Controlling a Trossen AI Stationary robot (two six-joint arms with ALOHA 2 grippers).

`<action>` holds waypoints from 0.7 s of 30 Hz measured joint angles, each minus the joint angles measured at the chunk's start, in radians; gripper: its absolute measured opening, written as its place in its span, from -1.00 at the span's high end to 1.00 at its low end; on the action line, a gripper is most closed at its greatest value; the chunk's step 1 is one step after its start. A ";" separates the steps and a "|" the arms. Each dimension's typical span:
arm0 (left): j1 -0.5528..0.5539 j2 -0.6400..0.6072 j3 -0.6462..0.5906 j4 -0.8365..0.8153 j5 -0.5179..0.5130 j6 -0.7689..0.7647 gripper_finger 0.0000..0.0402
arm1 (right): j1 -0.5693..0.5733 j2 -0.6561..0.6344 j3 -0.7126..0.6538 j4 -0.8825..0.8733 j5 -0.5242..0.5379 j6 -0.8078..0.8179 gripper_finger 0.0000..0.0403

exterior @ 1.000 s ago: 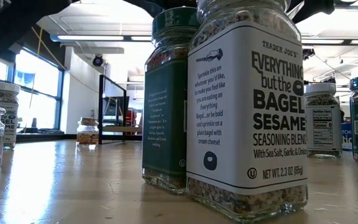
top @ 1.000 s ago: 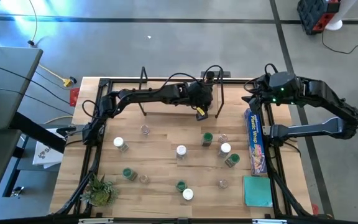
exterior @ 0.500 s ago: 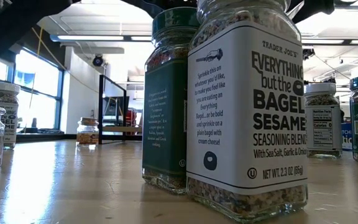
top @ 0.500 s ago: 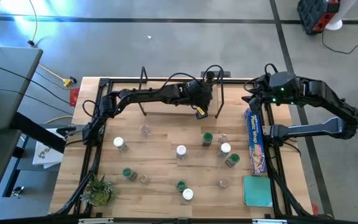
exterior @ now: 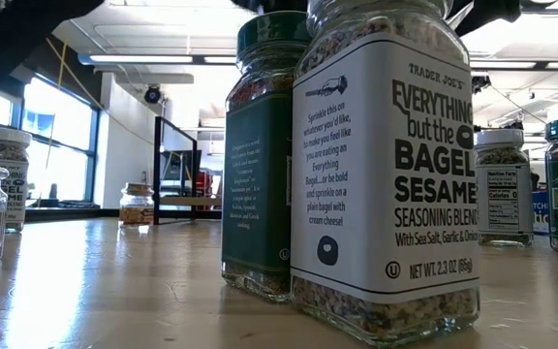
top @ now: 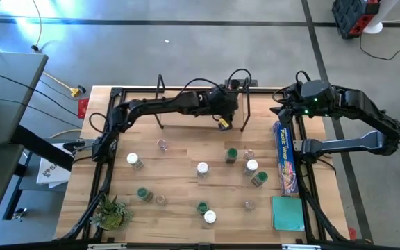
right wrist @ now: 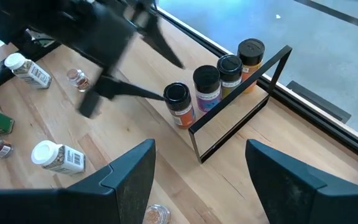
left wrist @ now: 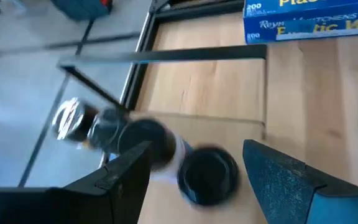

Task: Shelf spices
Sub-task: Put the black seasoning bottle on the shelf aligned with the other black seasoning bottles

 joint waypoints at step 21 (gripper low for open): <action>0.039 0.010 -0.166 0.080 0.165 -0.247 0.96 | 0.000 0.000 0.000 0.024 0.011 -0.035 -0.21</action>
